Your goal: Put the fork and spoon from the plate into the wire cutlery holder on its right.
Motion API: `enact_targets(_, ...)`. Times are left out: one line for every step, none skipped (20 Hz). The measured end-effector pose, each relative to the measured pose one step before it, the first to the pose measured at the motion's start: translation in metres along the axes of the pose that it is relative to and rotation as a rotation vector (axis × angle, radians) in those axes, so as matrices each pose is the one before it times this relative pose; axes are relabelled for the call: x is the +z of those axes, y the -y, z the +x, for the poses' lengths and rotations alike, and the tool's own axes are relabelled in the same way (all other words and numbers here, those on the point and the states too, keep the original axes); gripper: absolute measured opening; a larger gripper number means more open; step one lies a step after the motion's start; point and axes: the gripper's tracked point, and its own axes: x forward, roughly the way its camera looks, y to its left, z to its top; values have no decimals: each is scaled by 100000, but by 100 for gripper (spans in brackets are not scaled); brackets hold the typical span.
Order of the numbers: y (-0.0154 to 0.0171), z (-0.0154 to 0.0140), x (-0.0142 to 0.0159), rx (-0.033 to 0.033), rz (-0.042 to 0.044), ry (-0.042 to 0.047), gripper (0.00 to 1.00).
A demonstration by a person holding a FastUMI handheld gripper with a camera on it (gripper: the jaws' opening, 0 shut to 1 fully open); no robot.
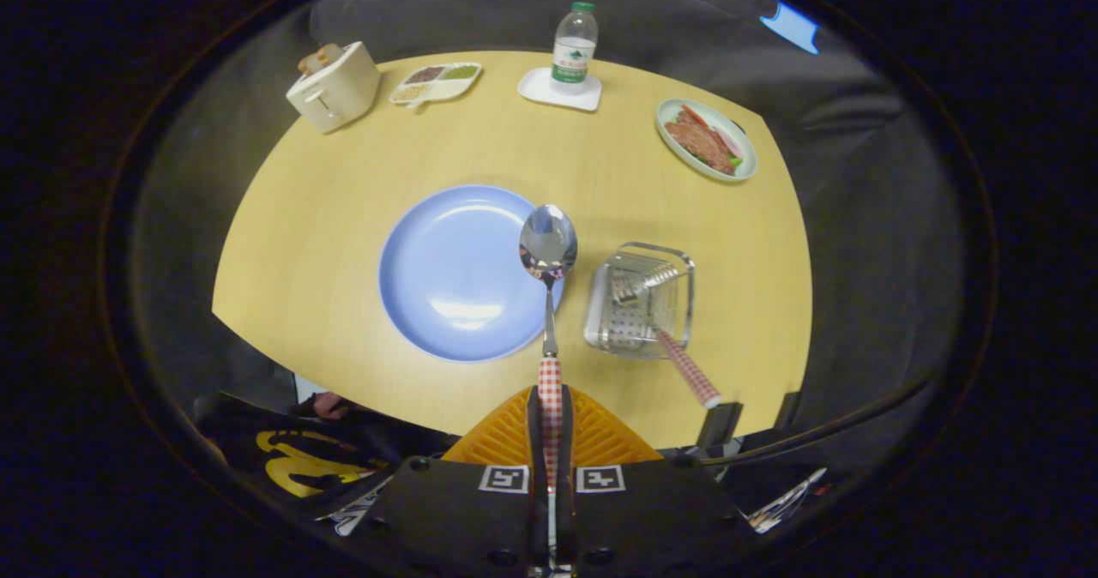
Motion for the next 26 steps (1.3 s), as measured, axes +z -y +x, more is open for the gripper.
enact_targets(1258,42,-287,-2337,-420,-3847,6)
enact_targets(970,103,-630,-1623,-1262,-4182,6)
enact_targets(652,201,-455,-1139,-1297,-4717,6)
enact_targets(216,146,-490,-943,-1057,-4871,6)
enact_targets(269,106,-504,-358,-1479,-4404,6)
enact_targets(129,3,-507,-115,-1588,-3570,6)
enact_targets(4,111,23,338,259,-2449,6)
enact_targets(61,176,4,709,433,-1986,6)
enact_targets(221,-257,-209,-89,272,-2134,6)
enact_targets(375,-165,-115,-413,438,-961,6)
enact_targets(223,-78,-277,75,70,-2151,6)
enact_targets(187,29,-174,-1207,70,-2158,6)
enact_targets(267,191,59,-1088,-1433,-1788,6)
enact_targets(391,603,92,-1094,-1816,-2134,6)
enact_targets(302,608,337,-873,-2581,-2009,6)
enact_targets(326,694,510,-1750,-1674,-1589,6)
enact_targets(121,497,124,-367,-1610,-2026,6)
enact_targets(-230,461,358,189,-1314,-2319,6)
enact_targets(-168,141,372,595,-1500,-1399,6)
enact_targets(-82,277,356,34,-1425,-1043,6)
enact_targets(-201,76,391,250,-1270,-1302,7)
enact_targets(-221,-21,217,182,-1744,-1013,8)
enact_targets(-101,138,135,-215,-1645,-1224,9)
enact_targets(8,68,31,-311,-1268,-1053,10)
enact_targets(142,-95,255,-292,-731,-671,12)
enact_targets(203,-61,313,-455,42,1413,14)
